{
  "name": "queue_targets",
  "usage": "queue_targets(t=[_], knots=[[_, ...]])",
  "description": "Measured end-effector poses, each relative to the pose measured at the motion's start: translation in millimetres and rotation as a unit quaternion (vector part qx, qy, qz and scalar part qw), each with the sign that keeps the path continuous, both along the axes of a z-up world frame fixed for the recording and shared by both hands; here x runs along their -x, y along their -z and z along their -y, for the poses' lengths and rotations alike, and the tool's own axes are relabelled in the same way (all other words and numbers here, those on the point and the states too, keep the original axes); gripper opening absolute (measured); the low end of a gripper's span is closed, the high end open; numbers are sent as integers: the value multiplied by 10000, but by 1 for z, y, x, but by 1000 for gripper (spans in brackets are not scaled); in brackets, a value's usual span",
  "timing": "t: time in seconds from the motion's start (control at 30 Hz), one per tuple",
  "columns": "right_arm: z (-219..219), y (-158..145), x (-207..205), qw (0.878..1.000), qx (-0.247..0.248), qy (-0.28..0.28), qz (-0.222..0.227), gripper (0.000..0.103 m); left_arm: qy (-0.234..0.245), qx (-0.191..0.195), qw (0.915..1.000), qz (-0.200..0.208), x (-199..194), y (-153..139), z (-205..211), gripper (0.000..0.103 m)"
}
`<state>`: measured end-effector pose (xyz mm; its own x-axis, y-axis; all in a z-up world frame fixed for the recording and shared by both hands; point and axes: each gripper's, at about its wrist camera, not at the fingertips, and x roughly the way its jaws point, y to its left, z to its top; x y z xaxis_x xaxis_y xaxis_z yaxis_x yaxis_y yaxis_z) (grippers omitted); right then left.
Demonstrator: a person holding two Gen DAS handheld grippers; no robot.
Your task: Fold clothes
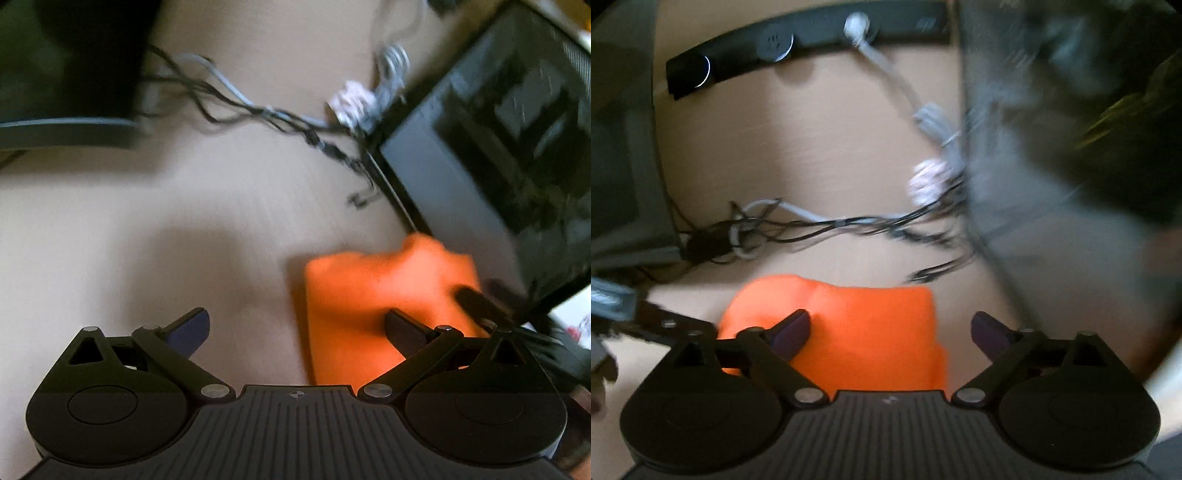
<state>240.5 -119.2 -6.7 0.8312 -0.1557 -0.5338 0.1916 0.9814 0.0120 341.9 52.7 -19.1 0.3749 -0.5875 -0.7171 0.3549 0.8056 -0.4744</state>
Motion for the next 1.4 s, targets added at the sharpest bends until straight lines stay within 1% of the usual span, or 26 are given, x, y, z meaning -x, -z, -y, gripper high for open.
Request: queue_targets(t=[0.07, 0.1, 0.17, 0.23, 0.3, 0.37, 0.47, 0.63, 0.67, 0.7, 0.73, 0.77, 0.8, 0.83, 0.87, 0.93, 1.03, 1.1, 1.17, 1.27, 1.33, 1.4], knots=[[-4, 6, 15, 9979, 556, 257, -187, 103, 182, 12, 9998, 21, 2, 3, 15, 103], [-5, 14, 17, 9965, 691, 343, -328, 103, 266, 1, 9996, 68, 5, 2, 20, 103], [-3, 27, 16, 9965, 605, 446, -373, 103, 427, -95, 9985, 334, 13, -1, 31, 103], [-1, 29, 10, 9976, 390, 479, -296, 103, 513, -337, 9959, 662, 23, -3, 40, 103], [-5, 31, 0, 9974, 488, 446, -280, 103, 549, -521, 9937, 826, 29, -4, 45, 103], [-10, 37, -7, 9971, 621, 360, -253, 103, 562, -607, 9926, 890, 32, -6, 45, 103], [-10, 40, -11, 9979, 477, 378, -205, 103, 549, -710, 9916, 934, 33, -9, 43, 103], [-16, 36, -8, 9982, 442, 366, -160, 103, 465, -889, 9901, 978, 37, -13, 36, 103], [-17, 35, -8, 9984, 392, 355, -182, 103, 438, -908, 9900, 989, 38, -14, 34, 103], [-16, 35, -10, 9992, 177, 222, -265, 103, 402, -923, 9900, 992, 39, -15, 30, 103], [-14, 34, -14, 9992, -143, 20, -378, 103, 356, -925, 9901, 991, 40, -17, 26, 103], [-13, 34, -20, 9962, -612, -312, -534, 103, 276, -919, 9905, 983, 41, -18, 20, 103], [-14, 37, -26, 9892, -1055, -742, -695, 103, 170, -911, 9909, 972, 42, -20, 11, 103], [-19, 40, -33, 9798, -1375, -1206, -810, 103, 65, -904, 9912, 961, 42, -22, 2, 103], [-28, 45, -38, 9719, -1543, -1569, -835, 103, -40, -896, 9914, 949, 43, -23, -7, 103], [-45, 49, -44, 9700, -1524, -1754, -720, 103, -275, -888, 9914, 919, 43, -26, -27, 103], [-66, 34, -42, 9825, -842, -1637, -272, 103, -714, -892, 9900, 823, 46, -26, -69, 103], [-79, 23, -40, 9869, -422, -1558, 33, 103, -889, -891, 9892, 750, 49, -23, -92, 103], [-73, 6, -28, 9858, -537, -1541, 386, 103, -949, -845, 9897, 665, 50, -18, -98, 103], [-54, -11, -8, 9778, -1088, -1703, 551, 103, -1008, -751, 9905, 552, 49, -12, -100, 103], [-51, 2, -3, 9689, -1489, -1977, 61, 103, -1047, -689, 9910, 477, 49, -7, -101, 103], [-49, 16, 1, 9552, -1883, -2243, -429, 103, -1066, -653, 9912, 436, 47, -4, -100, 103]])
